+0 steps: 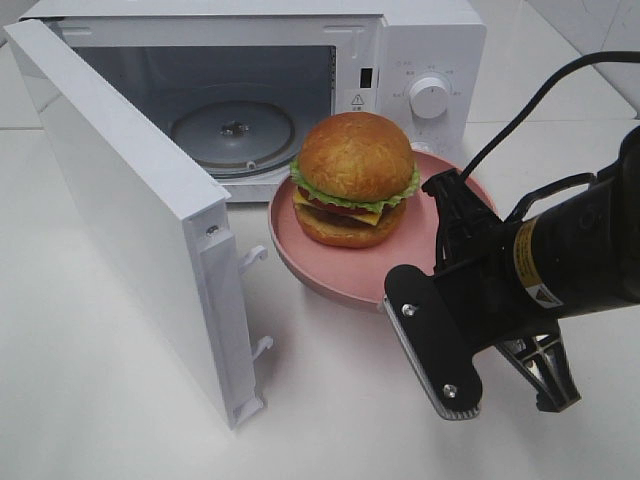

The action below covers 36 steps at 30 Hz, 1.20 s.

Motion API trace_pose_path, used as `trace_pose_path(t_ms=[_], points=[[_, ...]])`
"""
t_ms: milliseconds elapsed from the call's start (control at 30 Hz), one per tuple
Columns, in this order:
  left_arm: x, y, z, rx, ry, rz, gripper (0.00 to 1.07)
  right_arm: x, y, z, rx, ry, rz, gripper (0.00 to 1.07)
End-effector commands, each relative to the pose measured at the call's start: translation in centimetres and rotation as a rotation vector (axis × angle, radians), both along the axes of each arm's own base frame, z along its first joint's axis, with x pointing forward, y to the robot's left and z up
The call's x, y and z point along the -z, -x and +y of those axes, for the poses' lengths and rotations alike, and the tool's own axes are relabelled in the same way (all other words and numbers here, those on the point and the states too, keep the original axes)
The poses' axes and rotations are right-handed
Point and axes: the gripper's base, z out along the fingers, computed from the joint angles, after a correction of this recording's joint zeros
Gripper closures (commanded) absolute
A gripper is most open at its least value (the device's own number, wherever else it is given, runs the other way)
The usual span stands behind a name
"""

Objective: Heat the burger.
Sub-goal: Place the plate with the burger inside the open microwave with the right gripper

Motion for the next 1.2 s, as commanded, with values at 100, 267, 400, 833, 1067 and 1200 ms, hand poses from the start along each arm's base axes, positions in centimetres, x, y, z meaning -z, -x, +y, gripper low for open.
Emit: trace_pose_path(t_ms=[100,267,400,833,1067,1200], points=[[0.0,0.0,0.0,-0.003,0.004,-0.001,0.06,-0.3,-0.5,-0.1,-0.127,0.008,-0.018,1.06],[0.0,0.0,0.0,-0.003,0.004,-0.001,0.06,-0.2,-0.8,-0.3,-0.190,-0.004,0.001,1.06],[0.0,0.0,0.0,-0.003,0.004,-0.001,0.06,-0.2,-0.9,-0.4,-0.212,-0.022,0.011,1.06],[0.0,0.0,0.0,-0.003,0.004,-0.001,0.06,-1.6,-2.5,-0.8,-0.237,-0.043,-0.012,1.06],[0.0,0.0,0.0,-0.003,0.004,-0.001,0.06,-2.5,-3.0,-0.4,-0.245,-0.041,-0.033,1.06],[0.0,0.0,0.0,-0.003,0.004,-0.001,0.06,-2.5,-3.5,-0.1,-0.252,-0.035,-0.033,1.06]])
